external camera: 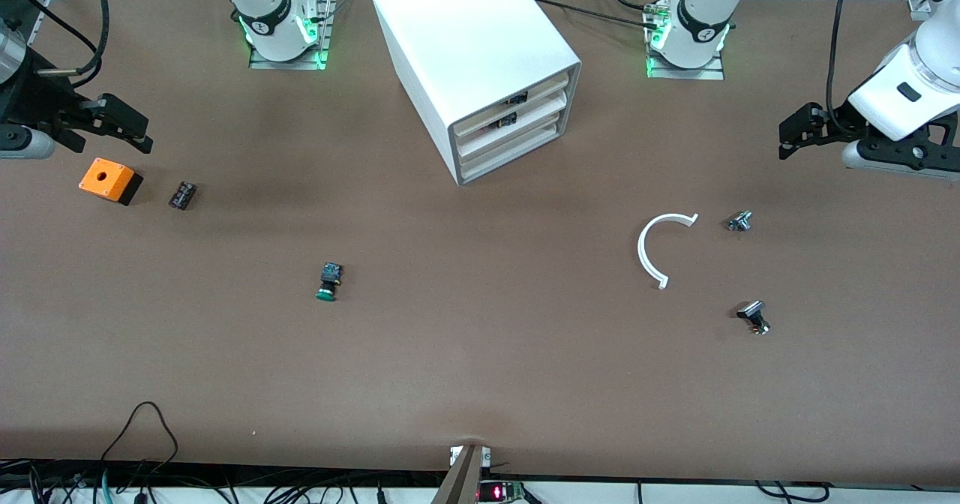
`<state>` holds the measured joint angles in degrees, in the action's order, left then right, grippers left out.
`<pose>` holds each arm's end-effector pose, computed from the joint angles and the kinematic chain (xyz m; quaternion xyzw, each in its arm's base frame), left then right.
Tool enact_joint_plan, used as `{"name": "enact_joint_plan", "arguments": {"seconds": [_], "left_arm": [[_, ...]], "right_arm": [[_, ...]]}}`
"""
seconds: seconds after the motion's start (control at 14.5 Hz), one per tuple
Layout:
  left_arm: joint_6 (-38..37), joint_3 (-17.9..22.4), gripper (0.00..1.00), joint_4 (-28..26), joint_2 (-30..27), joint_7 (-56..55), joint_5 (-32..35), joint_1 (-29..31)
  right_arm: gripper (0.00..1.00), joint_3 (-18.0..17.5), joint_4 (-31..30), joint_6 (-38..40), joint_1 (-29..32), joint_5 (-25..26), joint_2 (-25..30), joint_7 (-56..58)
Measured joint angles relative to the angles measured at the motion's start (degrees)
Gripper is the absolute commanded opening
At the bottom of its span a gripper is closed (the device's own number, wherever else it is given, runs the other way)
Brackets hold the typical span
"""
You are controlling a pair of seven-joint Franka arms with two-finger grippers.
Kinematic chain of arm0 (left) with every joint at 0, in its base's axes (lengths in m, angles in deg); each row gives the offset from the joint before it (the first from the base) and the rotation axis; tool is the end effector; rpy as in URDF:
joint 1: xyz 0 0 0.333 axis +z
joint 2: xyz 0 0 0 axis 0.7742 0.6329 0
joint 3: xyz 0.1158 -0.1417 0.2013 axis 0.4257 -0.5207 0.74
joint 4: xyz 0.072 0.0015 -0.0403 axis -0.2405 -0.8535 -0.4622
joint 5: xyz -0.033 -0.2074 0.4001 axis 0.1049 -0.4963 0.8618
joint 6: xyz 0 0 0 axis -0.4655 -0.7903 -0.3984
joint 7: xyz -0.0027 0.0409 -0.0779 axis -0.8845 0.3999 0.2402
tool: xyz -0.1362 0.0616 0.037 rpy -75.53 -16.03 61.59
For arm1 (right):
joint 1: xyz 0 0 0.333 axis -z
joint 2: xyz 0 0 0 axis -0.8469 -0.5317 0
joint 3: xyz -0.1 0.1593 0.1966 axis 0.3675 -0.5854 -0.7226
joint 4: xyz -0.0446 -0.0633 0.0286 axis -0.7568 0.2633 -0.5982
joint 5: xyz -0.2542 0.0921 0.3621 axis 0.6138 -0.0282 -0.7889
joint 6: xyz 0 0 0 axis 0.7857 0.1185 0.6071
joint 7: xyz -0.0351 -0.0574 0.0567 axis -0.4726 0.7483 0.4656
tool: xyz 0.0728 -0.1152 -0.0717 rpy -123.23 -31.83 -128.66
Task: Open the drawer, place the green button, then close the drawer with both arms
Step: 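Reach the right gripper toward the green button while the left gripper nears the cabinet, then grasp the green button with the right gripper while the left gripper grips the drawer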
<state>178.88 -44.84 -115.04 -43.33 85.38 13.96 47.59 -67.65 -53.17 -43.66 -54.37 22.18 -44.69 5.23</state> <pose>0.6115 -0.0489 0.5018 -0.9978 0.0668 0.0039 0.0006 0.6204 0.0450 0.5355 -0.9999 0.0059 -0.0097 0.0010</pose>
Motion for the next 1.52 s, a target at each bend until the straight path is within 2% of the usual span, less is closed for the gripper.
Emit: {"name": "enact_joint_plan", "arguments": {"seconds": [0.69,0.97,1.24,1.52], "left_arm": [[-0.85,-1.47,0.99,0.04,0.0,-0.01,0.0,-0.08],[-5.43,-2.98,0.99,0.25,0.0,-0.11,-0.98,-0.19],[-10.61,-3.18,0.99,0.3,0.35,-0.13,-7.13,-0.26],[-18.05,-3.46,0.99,0.21,3.61,-0.12,-20.19,-0.4]], "right_arm": [[1.0,-0.54,-0.01,-0.36,-0.09,0.0,-0.21,0.0],[1.0,-0.98,-0.59,2.34,-2.2,-0.03,-1.19,-0.03],[1.0,-1.11,-3.75,-2.3,-3.52,-0.16,-3.81,-1.02],[1.0,-1.19,-4.9,-7.82,-5.11,-0.96,-8.92,-4.47]]}}
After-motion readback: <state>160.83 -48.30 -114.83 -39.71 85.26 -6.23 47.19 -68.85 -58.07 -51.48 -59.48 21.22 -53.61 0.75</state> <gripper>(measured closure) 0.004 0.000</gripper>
